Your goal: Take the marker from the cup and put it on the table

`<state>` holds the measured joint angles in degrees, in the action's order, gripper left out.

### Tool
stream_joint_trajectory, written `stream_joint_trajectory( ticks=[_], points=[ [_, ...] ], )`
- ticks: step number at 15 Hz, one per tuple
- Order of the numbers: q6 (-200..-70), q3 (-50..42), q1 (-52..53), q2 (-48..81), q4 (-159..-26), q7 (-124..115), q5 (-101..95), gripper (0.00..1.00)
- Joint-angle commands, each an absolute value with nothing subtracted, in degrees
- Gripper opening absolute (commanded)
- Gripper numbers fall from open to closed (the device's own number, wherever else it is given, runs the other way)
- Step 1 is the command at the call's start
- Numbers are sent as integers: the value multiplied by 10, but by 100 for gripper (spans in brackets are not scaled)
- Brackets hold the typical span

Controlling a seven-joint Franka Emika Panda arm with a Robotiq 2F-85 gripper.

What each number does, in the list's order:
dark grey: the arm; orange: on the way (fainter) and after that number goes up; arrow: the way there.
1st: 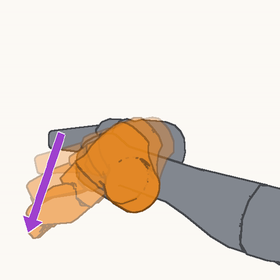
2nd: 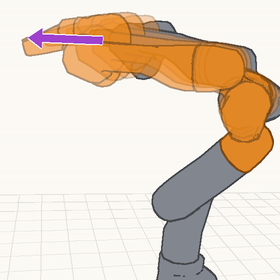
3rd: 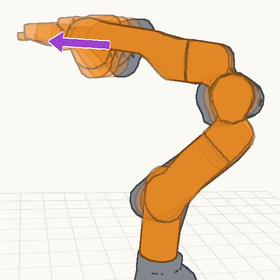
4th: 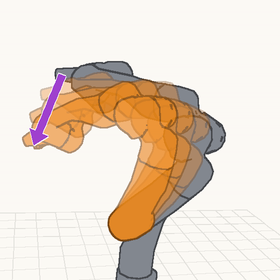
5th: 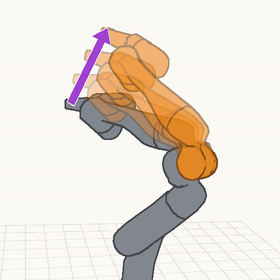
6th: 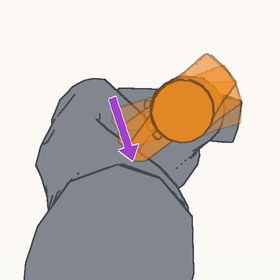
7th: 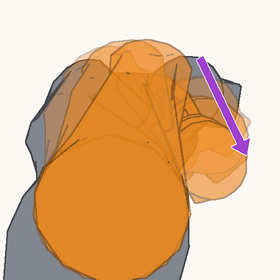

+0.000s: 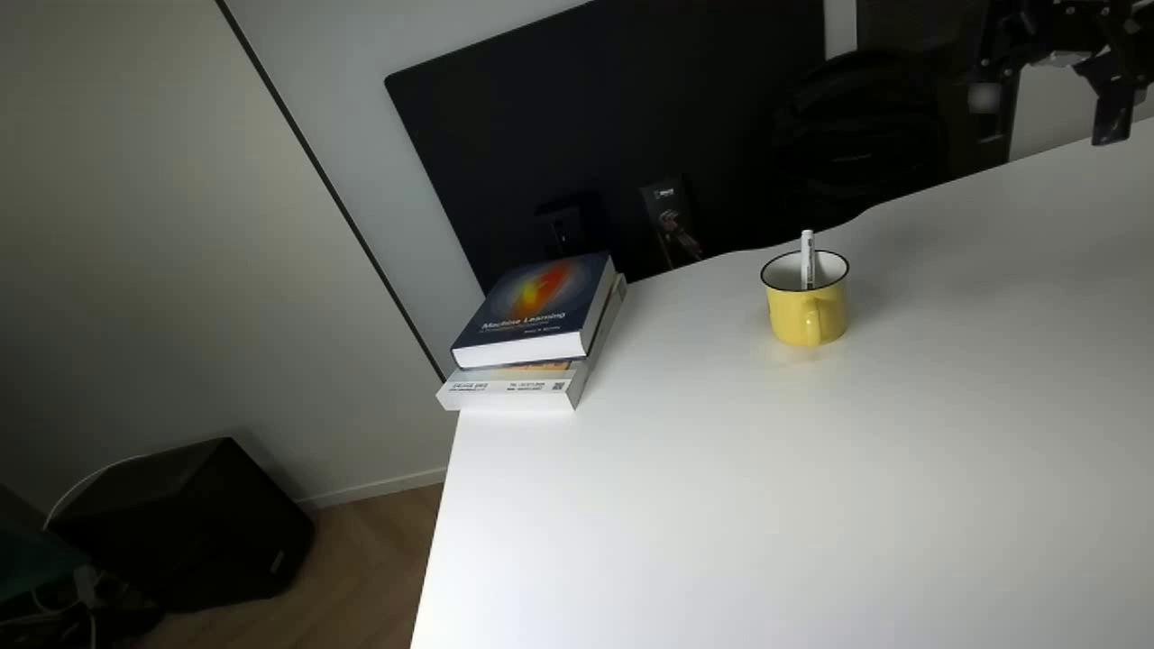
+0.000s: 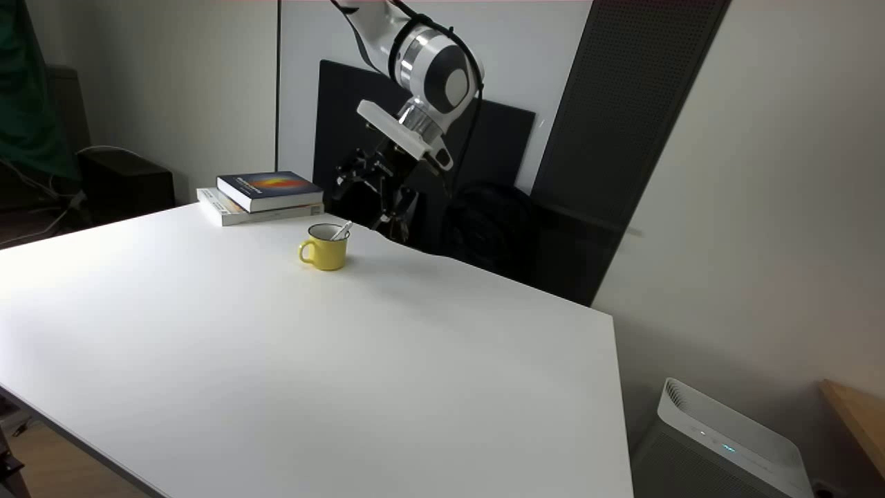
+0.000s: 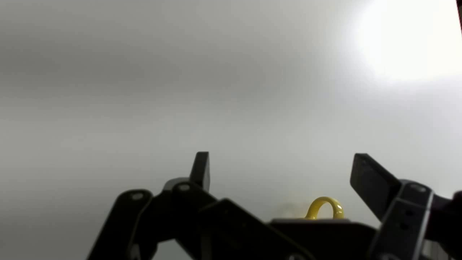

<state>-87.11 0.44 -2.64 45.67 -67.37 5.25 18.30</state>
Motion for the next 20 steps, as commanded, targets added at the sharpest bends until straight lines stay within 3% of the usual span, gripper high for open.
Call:
stream_joint_trajectory(
  ticks=[1, 2, 3, 20],
  points=[
    [-816, 23, -40, 546, -536, 25, 183, 100],
    [-809, 23, -40, 563, -512, 14, 182, 100],
    [-845, 23, -37, 512, -599, 43, 175, 100],
    [-833, 33, -33, 629, -466, 81, 126, 100]
  ],
)
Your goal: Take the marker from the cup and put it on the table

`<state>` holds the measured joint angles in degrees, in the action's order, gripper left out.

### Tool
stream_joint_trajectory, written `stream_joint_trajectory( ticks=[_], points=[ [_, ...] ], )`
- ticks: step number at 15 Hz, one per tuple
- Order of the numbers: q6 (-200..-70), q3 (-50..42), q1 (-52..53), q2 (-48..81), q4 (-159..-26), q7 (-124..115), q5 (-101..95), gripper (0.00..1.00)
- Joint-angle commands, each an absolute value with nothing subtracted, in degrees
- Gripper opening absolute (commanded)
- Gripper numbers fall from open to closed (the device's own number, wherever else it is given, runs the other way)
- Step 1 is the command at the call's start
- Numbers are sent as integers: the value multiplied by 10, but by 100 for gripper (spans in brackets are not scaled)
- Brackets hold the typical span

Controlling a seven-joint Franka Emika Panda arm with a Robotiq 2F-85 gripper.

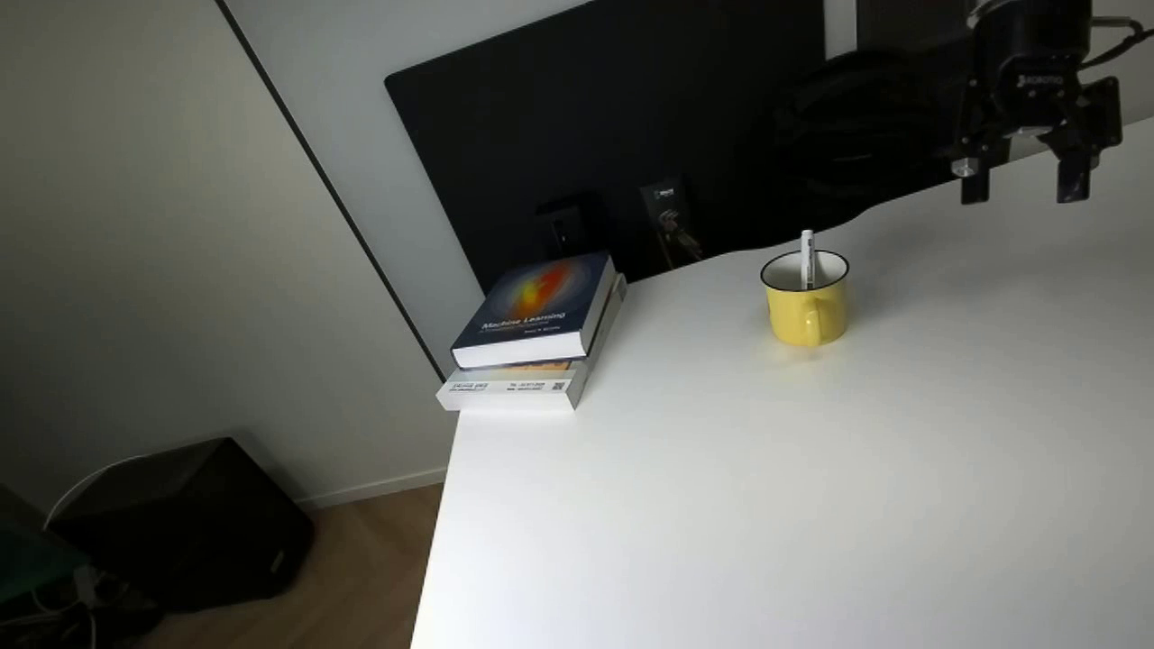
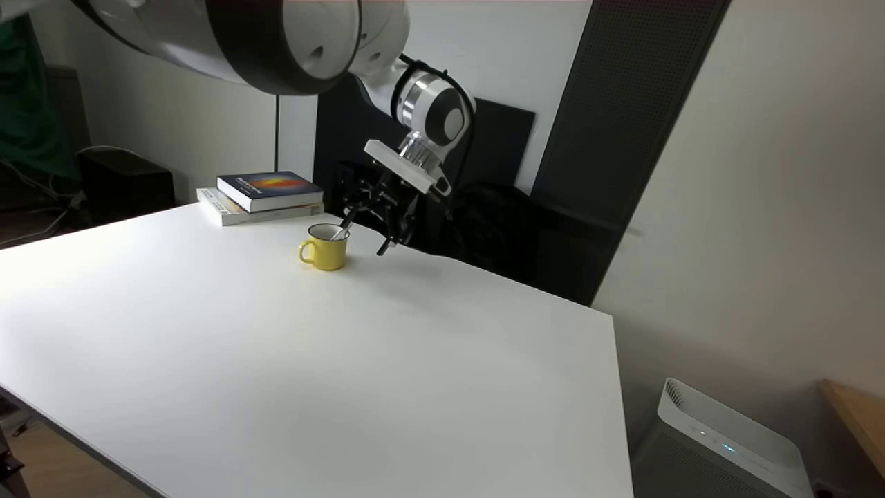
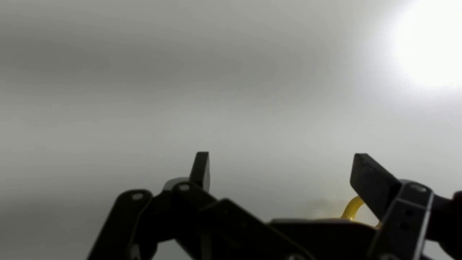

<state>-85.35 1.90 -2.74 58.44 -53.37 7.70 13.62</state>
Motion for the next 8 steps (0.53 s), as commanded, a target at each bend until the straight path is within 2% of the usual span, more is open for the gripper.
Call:
stream_joint_trajectory(
  ticks=[1, 8],
  points=[
    [-839, 37, -31, 642, -453, 83, 127, 100],
    [-929, 53, -10, 703, -380, 102, 138, 100]
  ],
)
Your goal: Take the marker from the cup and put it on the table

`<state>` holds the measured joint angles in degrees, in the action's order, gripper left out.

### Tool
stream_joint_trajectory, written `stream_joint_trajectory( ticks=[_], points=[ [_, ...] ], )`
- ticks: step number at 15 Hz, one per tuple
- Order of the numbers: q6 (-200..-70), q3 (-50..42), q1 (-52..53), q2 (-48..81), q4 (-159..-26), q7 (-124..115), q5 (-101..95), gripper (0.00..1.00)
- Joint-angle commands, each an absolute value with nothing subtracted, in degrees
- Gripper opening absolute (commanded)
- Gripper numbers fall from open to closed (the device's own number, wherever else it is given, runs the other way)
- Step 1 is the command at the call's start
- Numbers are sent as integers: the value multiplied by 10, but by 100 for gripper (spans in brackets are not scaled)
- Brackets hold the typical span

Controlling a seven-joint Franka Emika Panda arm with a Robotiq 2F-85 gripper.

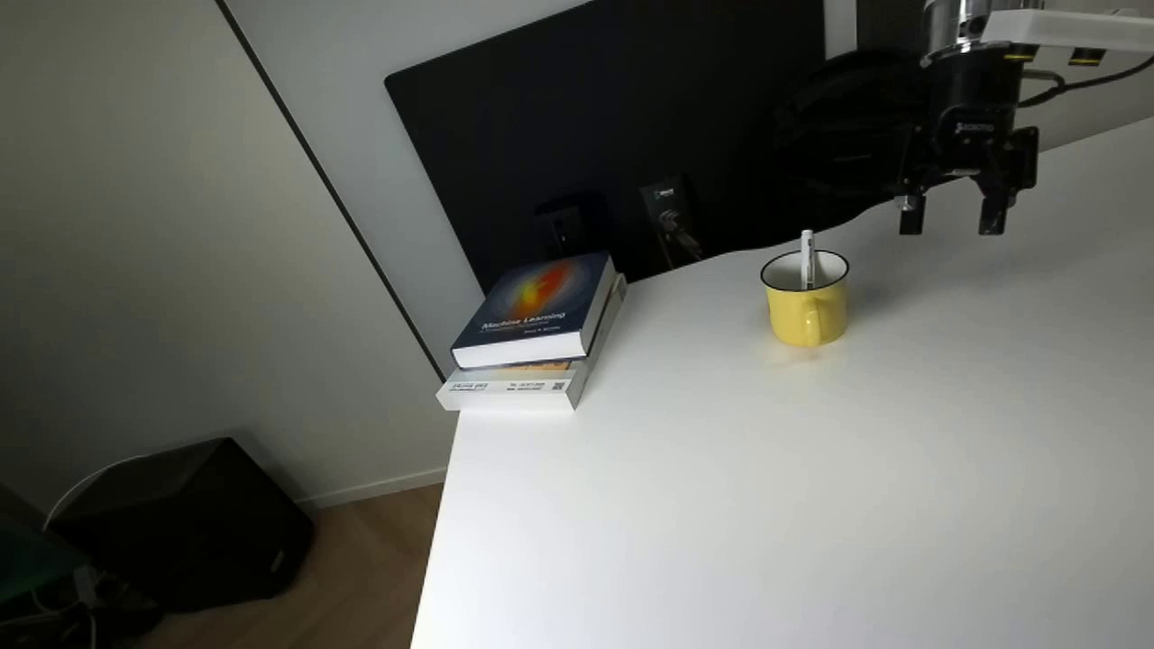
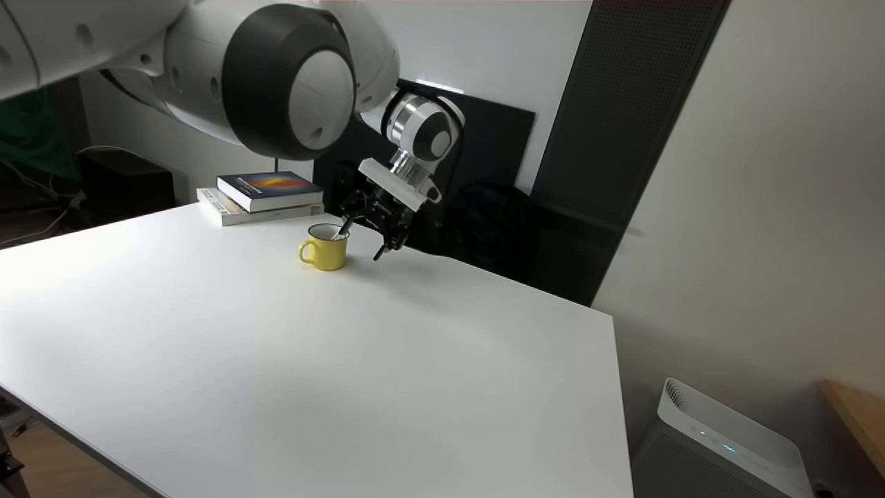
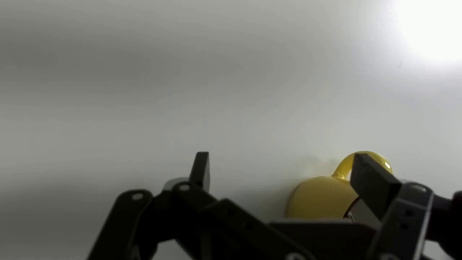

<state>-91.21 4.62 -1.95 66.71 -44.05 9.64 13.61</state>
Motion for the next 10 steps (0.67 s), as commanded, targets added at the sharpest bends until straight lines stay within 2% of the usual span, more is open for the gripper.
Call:
stream_joint_trajectory(
  ticks=[1, 10],
  points=[
    [-937, 56, -5, 708, -373, 105, 137, 100],
    [-996, 41, 76, 725, -332, 131, 85, 100]
  ],
)
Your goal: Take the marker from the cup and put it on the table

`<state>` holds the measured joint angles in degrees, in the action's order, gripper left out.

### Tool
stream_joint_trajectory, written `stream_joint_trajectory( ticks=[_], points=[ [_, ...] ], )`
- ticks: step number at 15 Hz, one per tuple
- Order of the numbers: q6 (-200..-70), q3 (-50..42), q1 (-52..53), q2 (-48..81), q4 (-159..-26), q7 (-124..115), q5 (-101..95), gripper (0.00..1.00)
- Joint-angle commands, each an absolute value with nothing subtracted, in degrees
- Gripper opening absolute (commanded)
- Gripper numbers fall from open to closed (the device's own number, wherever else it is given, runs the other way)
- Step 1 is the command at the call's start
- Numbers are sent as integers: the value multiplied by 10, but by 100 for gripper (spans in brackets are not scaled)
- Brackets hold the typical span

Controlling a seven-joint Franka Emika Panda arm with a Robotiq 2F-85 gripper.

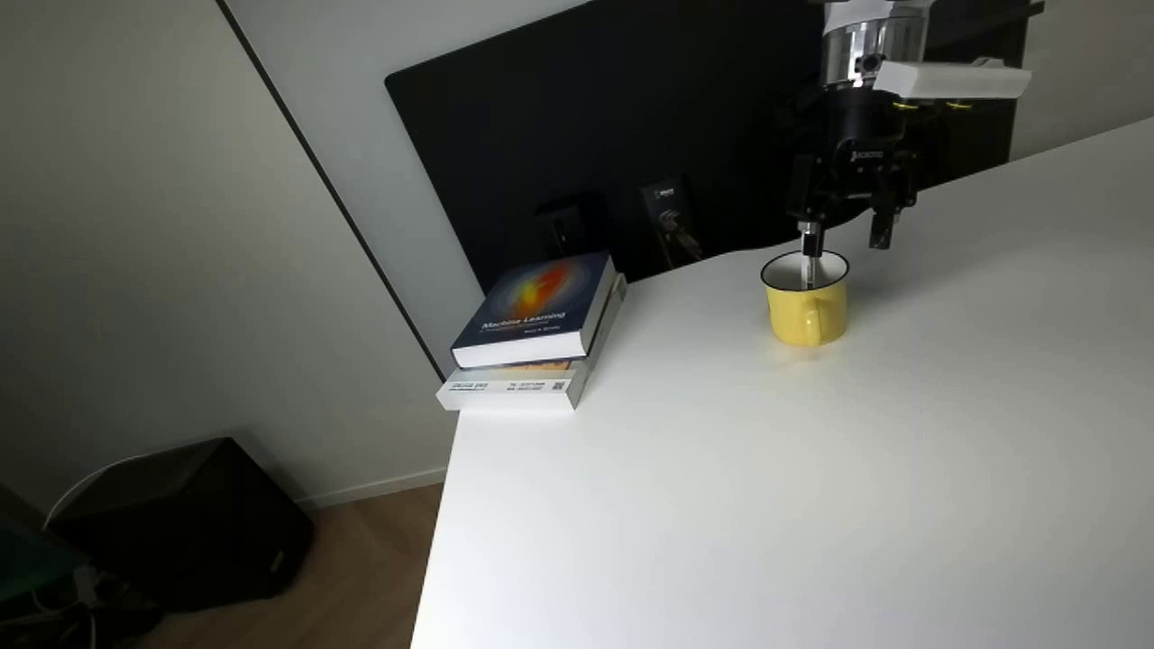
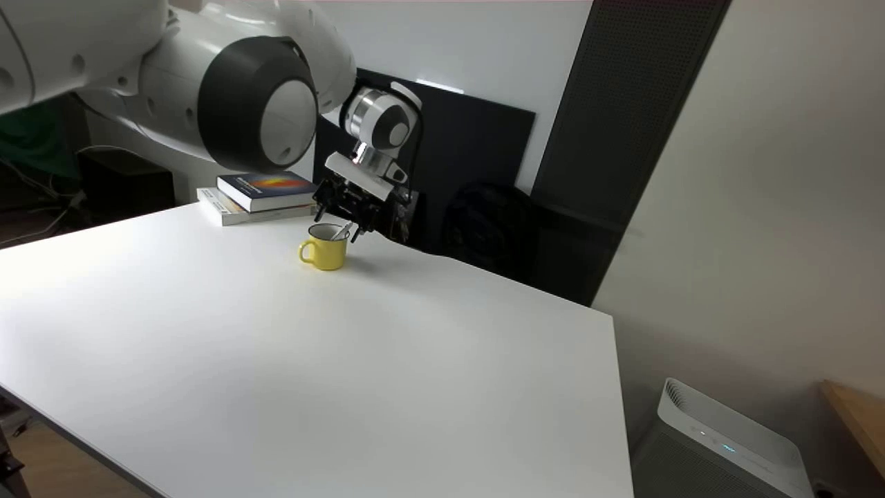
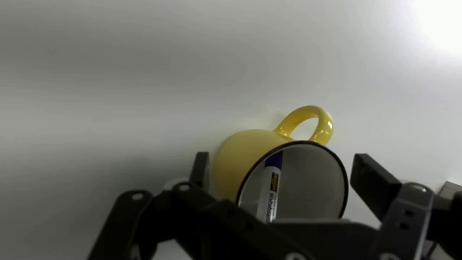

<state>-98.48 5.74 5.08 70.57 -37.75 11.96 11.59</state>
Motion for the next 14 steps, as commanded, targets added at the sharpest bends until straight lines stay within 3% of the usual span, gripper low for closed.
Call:
stream_joint_trajectory(
  ticks=[1, 14],
  points=[
    [-1007, 36, 84, 724, -331, 135, 71, 100],
    [-1170, 0, 90, 733, -345, 117, 19, 100]
  ],
)
